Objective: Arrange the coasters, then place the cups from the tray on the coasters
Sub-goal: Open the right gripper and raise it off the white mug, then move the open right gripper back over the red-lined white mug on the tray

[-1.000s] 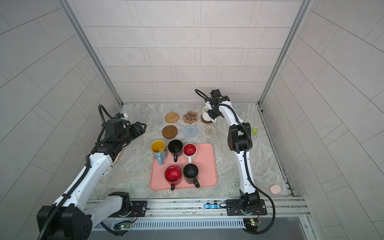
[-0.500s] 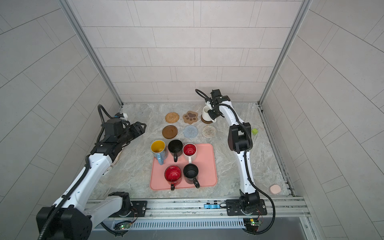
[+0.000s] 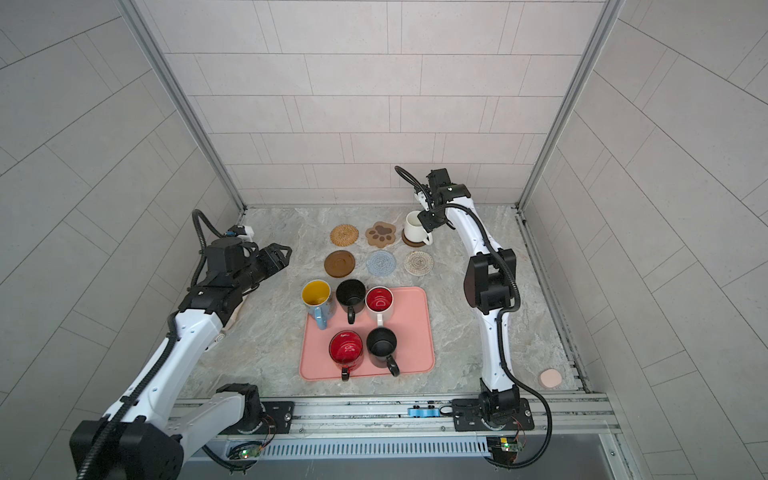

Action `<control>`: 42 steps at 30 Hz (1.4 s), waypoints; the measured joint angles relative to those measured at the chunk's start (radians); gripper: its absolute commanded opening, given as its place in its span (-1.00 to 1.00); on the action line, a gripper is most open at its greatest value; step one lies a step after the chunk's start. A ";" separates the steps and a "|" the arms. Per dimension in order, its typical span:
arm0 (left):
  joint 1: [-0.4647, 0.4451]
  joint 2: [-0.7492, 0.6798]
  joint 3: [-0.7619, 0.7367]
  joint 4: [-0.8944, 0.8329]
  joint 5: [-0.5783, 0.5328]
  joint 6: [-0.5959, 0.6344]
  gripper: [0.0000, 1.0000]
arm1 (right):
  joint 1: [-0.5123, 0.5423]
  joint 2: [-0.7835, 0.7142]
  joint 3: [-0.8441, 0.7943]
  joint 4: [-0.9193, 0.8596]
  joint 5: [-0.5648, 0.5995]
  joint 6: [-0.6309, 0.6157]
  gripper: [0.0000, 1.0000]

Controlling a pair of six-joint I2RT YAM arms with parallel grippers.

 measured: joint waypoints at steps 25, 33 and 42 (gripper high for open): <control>0.000 -0.072 0.000 -0.059 0.006 0.000 0.37 | 0.106 -0.445 -0.473 0.020 0.029 0.320 0.24; 0.000 -0.076 0.000 -0.066 0.006 0.000 0.37 | 0.246 -0.510 -0.533 -0.013 0.076 0.464 0.24; 0.000 -0.082 0.000 -0.067 0.004 -0.003 0.37 | 0.380 -0.555 -0.597 -0.045 0.135 0.657 0.23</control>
